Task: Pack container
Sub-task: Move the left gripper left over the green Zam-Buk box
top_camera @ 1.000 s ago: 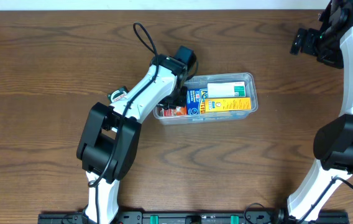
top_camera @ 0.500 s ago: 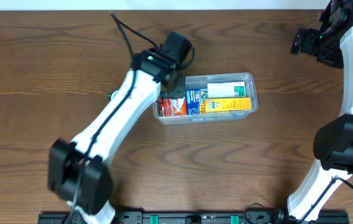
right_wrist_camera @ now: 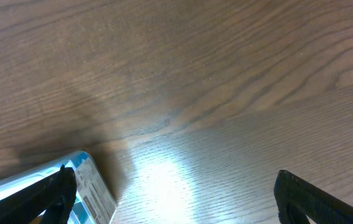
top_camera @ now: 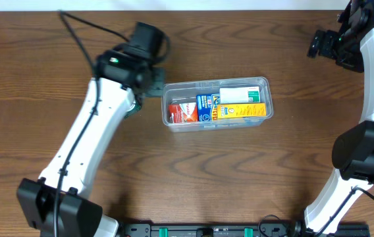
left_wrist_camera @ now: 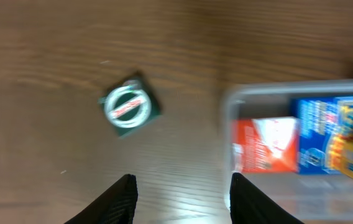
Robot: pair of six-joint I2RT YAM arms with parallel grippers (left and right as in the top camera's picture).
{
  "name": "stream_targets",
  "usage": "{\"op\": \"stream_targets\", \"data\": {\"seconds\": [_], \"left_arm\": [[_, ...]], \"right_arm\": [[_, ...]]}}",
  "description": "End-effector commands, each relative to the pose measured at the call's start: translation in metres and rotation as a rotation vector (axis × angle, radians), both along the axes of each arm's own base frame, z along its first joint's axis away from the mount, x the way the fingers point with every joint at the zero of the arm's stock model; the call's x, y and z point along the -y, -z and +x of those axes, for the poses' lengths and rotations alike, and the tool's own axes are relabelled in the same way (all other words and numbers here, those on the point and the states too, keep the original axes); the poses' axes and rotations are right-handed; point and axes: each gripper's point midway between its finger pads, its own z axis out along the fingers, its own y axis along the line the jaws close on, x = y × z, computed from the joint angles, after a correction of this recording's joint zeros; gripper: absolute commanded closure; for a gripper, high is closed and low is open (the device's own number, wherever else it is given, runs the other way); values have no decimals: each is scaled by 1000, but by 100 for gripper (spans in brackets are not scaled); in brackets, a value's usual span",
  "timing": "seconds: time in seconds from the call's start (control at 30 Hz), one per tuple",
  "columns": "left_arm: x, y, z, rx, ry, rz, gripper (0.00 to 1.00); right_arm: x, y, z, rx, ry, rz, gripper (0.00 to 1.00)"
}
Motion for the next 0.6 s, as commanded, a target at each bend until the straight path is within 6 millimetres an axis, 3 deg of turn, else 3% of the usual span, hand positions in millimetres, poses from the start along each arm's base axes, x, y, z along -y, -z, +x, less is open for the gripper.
{"op": "stream_targets", "data": {"seconds": [0.0, 0.13, 0.23, 0.3, 0.57], "left_arm": [[-29, 14, -1, -42, -69, 19, 51], [-50, 28, 2, -64, -112, 15, 50], [-58, 43, 8, -79, -62, 44, 37], [-61, 55, 11, -98, -48, 55, 29], [-59, 102, 29, -179, 199, 146, 25]], "right_arm": [[1, -5, 2, 17, 12, 7, 1], [1, -5, 2, 17, 12, 7, 1], [1, -5, 2, 17, 12, 7, 1], [1, -5, 2, 17, 12, 7, 1], [1, -5, 2, 17, 12, 7, 1]]}}
